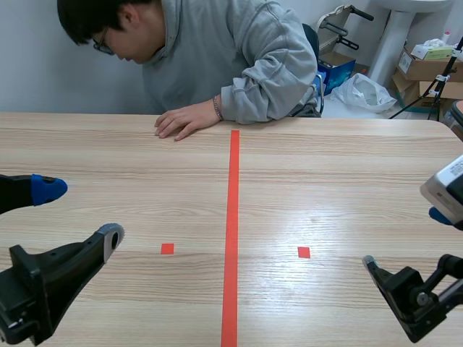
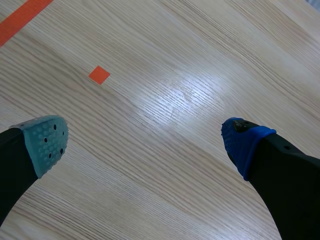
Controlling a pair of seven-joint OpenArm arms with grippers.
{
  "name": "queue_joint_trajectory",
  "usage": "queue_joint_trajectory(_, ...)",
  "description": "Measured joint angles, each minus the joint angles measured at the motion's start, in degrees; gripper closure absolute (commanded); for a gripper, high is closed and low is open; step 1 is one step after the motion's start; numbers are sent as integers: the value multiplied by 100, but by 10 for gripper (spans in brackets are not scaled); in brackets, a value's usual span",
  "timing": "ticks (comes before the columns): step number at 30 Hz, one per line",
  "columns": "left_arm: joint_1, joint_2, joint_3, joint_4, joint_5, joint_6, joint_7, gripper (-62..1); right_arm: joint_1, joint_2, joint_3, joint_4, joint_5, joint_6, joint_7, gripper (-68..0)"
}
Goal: Do the leaf sorting experiment
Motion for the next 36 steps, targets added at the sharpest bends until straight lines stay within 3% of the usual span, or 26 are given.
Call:
queue_joint_trajectory(1, -87, 0, 2, 0, 26, -7, 192, -585, 0, 37, 0, 0, -2, 22, -214, -640)
queue_joint_trajectory(8, -363, 0, 9, 0, 20, -2, 372, -585, -15, 387, 0, 0, -2, 20, -195, -640)
queue_joint_trajectory(36, -367, 0, 7, 0, 20, 0, 415, -585, 0, 398, 0, 0, 0, 20, -190, -640)
